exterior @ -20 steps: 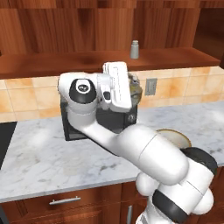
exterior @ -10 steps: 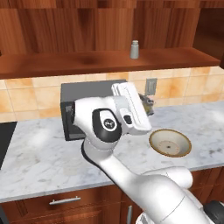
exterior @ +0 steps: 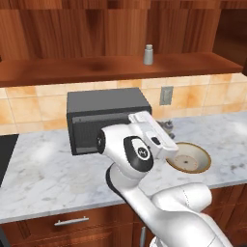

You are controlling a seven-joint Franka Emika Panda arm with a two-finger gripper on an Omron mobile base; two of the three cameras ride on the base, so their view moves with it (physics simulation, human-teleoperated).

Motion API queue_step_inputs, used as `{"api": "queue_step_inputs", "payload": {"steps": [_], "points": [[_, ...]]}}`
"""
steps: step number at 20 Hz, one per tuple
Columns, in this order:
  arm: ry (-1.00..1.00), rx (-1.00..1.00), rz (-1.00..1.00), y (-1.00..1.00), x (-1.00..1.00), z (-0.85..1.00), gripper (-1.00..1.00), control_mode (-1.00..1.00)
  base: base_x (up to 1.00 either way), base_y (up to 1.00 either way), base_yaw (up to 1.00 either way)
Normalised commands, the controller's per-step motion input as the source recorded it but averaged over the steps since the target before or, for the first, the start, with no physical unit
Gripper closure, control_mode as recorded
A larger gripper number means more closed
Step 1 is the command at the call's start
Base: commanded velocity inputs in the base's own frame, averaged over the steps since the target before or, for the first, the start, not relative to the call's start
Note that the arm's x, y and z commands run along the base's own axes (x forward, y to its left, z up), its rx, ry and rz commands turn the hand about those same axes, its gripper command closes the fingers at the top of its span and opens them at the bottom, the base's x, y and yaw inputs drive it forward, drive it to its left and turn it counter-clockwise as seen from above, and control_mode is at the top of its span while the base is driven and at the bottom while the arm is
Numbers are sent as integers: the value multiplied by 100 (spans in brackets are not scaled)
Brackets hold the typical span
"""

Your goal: Retrieve the bottle and the shaker from the cabinet and place them next to the mixing bowl on the counter. Then add garlic from the fridge to the mixing bowl.

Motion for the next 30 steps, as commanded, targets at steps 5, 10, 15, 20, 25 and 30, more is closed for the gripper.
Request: {"api": "queue_step_inputs", "payload": {"steps": [5,10,15,20,25,30], "points": [[25,0,4,-6,67,-48,100,-100,0,0,0],[14,0,1,-1,62,-41,100,-100,0,0,0],[7,0,0,-17,55,-35,100,-100,0,0,0],[4,0,0,-26,39,-29,100,-100,0,0,0],[0,0,0,-9,42,-33,100,-100,0,0,0],[0,0,0,-12,35,-27,100,-100,0,0,0]]}}
